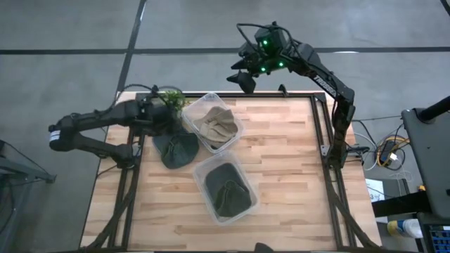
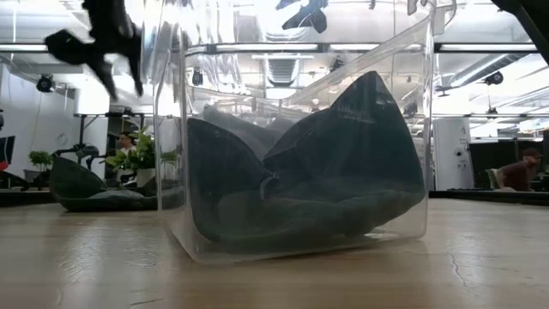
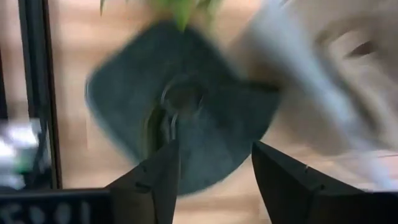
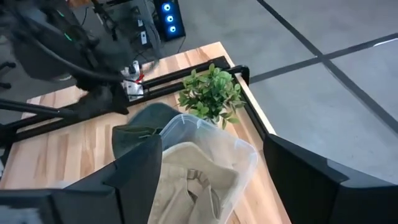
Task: Pick & Place hat
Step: Put the black cap into the bottom transparent bin
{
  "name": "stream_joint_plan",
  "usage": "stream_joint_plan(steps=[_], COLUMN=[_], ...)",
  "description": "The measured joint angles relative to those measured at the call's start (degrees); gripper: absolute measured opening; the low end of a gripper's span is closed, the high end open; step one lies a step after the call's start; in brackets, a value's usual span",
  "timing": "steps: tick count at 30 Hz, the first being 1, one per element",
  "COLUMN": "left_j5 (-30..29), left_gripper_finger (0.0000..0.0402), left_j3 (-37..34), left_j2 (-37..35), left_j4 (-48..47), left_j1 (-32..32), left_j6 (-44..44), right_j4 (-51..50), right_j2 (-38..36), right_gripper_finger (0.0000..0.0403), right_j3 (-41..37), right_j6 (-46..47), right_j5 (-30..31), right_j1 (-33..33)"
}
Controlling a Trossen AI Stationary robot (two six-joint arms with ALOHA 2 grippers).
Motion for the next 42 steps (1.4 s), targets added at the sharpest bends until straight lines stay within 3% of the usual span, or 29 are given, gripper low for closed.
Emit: stream_joint_plan(steps=[7, 16, 30, 42], left_j5=[4.2, 3.7, 4.5, 3.6], left_gripper_finger=[0.0194, 0.0194, 0.0194, 0.0194], left_j3=[-10.5, -18.5, -26.3, -27.1], left_j2=[0.0, 0.0, -0.2, -0.2], left_j4=[3.0, 3.0, 7.3, 8.2], left_j1=[0.0, 0.3, 1.0, 1.1], left_j6=[-5.5, -8.9, -12.3, -14.2], right_j4=[-1.9, -2.3, -2.3, -2.4], right_j2=[0.0, 0.0, 0.1, 0.1], right_gripper_finger=[0.0262, 0.0260, 0.0250, 0.0244], right_j3=[0.0, 0.0, 0.0, -0.1], right_j6=[-1.9, -2.6, -4.1, -5.6], right_j5=[-0.1, -0.2, -0.3, -0.3], right_j1=[-0.2, -0.2, -0.2, -0.2])
